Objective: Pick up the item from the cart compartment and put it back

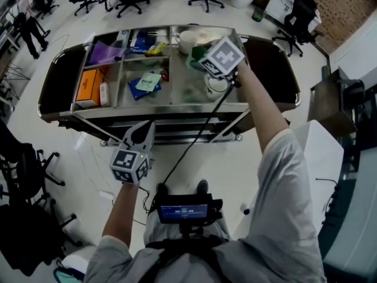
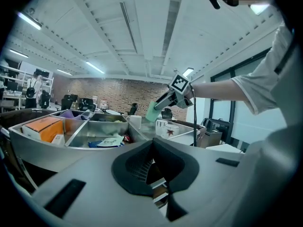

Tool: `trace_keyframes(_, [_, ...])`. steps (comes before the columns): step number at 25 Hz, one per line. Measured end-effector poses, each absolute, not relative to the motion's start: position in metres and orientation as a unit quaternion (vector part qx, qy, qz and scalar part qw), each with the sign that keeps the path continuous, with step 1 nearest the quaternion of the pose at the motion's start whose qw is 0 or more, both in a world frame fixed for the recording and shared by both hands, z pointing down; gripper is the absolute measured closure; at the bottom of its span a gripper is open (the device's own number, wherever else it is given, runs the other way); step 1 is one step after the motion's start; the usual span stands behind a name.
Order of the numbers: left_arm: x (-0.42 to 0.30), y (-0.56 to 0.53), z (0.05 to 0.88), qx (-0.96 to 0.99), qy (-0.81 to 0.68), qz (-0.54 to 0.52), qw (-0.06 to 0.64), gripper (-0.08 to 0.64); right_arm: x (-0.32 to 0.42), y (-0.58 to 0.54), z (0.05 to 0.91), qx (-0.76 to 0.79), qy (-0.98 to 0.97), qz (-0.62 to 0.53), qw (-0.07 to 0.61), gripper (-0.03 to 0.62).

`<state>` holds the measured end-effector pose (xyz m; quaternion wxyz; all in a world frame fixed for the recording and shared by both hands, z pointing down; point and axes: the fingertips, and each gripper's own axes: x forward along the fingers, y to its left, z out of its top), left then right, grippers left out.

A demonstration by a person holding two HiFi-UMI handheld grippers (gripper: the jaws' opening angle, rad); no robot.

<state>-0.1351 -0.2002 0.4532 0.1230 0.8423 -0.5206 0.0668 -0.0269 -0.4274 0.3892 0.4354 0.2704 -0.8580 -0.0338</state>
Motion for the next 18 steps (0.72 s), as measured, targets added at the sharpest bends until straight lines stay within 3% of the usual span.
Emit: trace_keyframes(18, [-0.131,-0.183,0.447,0.848,-0.513,0.084,0.104,0.561,0.039,-0.286,0.345,0.347,-0.917,-0.026,0.198,0.267])
